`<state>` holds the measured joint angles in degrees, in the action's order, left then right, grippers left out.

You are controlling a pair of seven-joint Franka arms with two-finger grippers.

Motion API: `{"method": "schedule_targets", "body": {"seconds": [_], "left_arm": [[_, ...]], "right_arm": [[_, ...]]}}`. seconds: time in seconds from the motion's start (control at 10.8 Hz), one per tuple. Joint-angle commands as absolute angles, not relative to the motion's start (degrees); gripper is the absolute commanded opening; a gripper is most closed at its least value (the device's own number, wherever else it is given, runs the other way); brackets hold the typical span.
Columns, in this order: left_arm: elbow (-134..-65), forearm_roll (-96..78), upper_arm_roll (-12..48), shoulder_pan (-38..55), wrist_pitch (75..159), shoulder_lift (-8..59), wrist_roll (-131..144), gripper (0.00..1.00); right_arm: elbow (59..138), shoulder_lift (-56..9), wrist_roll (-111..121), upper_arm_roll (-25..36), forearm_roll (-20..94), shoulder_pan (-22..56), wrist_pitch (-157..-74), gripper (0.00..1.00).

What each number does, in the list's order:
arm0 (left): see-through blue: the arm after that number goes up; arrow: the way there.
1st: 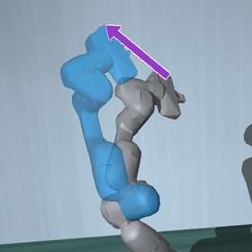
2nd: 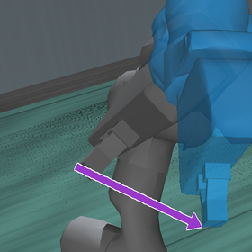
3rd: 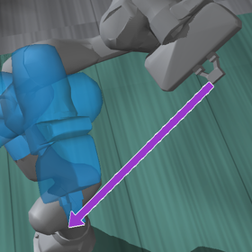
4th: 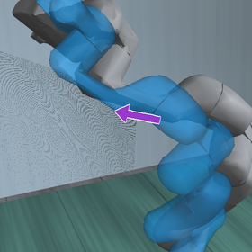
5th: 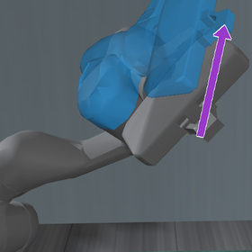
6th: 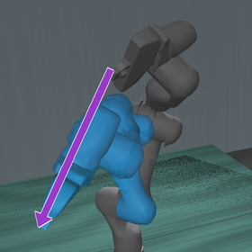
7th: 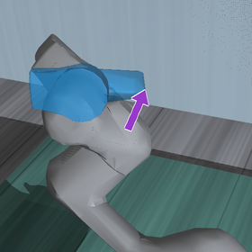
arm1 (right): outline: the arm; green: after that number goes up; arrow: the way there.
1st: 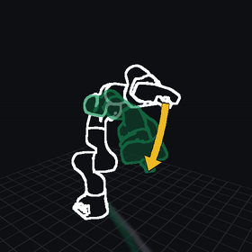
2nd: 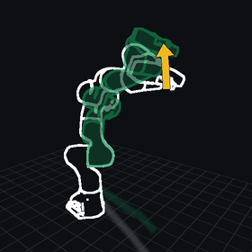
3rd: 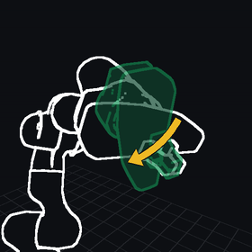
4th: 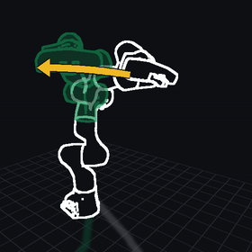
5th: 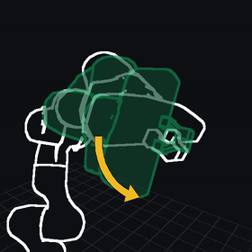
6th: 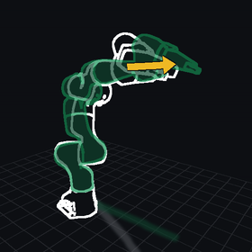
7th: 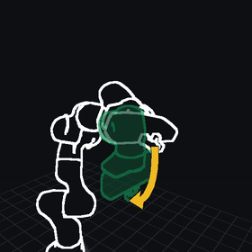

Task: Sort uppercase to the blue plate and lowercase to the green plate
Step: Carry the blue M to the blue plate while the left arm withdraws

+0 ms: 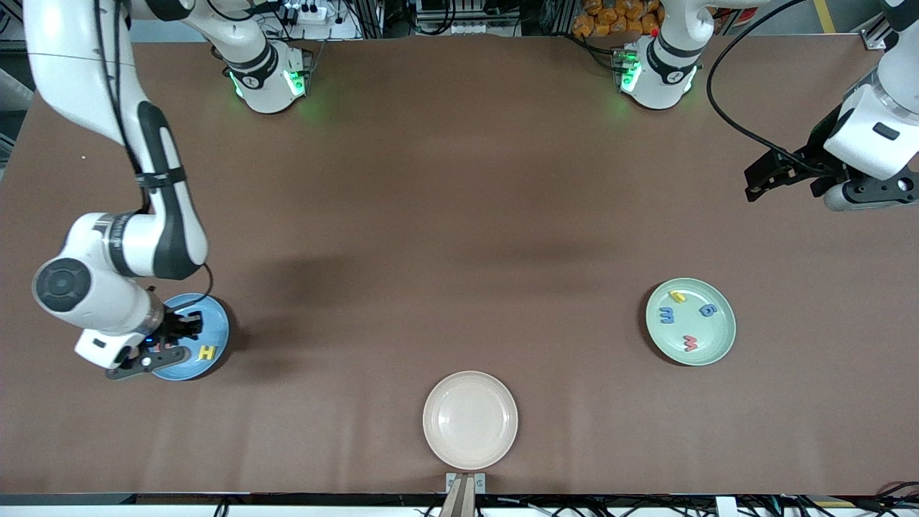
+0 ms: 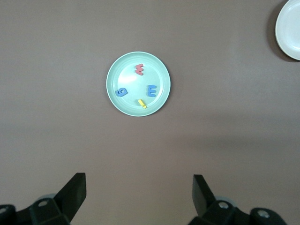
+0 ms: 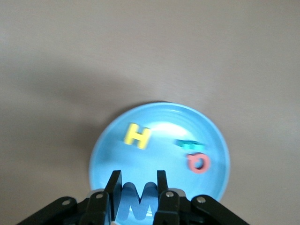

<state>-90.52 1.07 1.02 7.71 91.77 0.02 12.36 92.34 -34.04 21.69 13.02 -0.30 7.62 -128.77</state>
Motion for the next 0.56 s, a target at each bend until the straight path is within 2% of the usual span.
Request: {"method": "schedule_targets", "body": {"seconds": [0.0,0.09,0.19,0.46], "left_arm": [[-89.8,2.4,0.8,7.9,90.2,-0.1,11.6,1.0],[-89.8,2.4,0.8,7.9,90.2,-0.1,11.6,1.0],[-89.8,2.4,0.8,7.9,90.2,-0.1,11.6,1.0],[-89.8,2.4,0.7,7.8,90.2,0.0,11.6,1.0]], "right_arm": [[94.0,-32.6,21.7,11.7,-1.3,6.3,-130.3,0.58],[94.7,-31.3,21.7,11.5,-1.2,6.3,-129.7,0.97],[97.7,-28.1,21.7,11.4,-1.2,6.3,-129.9,1.0],[103.5,-18.8,19.5,11.3,-1.2,5.6,-129.2,1.0]]}}
